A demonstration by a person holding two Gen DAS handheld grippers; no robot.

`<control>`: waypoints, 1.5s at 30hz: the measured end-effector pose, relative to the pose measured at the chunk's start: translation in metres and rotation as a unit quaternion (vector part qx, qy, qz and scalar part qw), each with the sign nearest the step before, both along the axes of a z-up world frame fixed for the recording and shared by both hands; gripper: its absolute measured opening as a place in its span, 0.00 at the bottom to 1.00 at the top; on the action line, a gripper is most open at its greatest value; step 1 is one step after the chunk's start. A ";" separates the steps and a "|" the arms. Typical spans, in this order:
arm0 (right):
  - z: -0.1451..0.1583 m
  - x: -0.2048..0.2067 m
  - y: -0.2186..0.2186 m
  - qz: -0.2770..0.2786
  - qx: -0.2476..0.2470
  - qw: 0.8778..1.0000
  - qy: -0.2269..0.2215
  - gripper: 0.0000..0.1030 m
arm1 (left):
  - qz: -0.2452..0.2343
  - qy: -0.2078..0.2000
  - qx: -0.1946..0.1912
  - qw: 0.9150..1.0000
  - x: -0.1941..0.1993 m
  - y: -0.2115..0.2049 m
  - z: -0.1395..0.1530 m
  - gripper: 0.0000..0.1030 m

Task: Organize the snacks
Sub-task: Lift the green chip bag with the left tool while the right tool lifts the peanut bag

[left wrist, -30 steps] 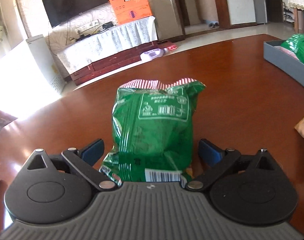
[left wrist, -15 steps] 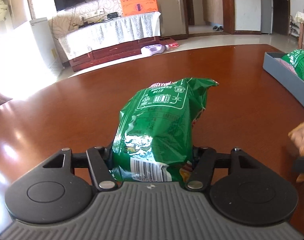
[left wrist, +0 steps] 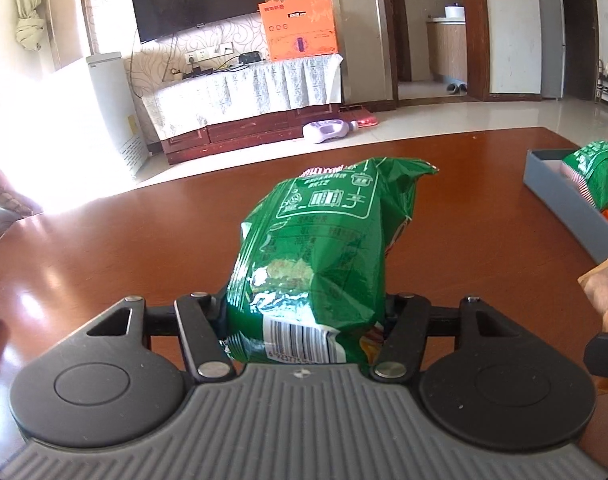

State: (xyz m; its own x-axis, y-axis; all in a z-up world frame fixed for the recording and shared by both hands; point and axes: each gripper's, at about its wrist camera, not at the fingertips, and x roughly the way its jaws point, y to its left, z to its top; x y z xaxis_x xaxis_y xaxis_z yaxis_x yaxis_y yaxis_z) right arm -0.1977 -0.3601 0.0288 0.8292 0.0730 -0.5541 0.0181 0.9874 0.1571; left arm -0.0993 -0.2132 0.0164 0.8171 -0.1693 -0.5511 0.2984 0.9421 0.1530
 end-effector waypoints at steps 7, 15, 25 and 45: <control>0.006 -0.003 -0.006 -0.004 0.006 1.000 -0.011 0.48 | -0.007 -0.005 -0.008 1.000 -0.002 -0.013 0.007 0.64; 0.013 -0.008 -0.012 -0.007 0.008 1.000 -0.025 0.48 | -0.011 -0.019 -0.009 1.000 -0.003 -0.023 0.017 0.64; 0.016 -0.012 -0.014 -0.004 0.007 0.999 -0.034 0.48 | -0.021 -0.024 -0.020 0.999 -0.005 -0.029 0.026 0.64; 0.023 -0.029 -0.041 -0.031 0.011 0.998 -0.044 0.48 | -0.057 -0.027 -0.042 0.997 -0.015 -0.077 0.041 0.64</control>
State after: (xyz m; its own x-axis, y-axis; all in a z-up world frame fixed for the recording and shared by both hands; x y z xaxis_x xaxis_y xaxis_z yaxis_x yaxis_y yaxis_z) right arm -0.2263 -0.4015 0.0519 0.8783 0.0317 -0.4770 0.0639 0.9811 0.1828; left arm -0.1140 -0.2902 0.0576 0.8178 -0.3055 -0.4878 0.3972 0.9129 0.0941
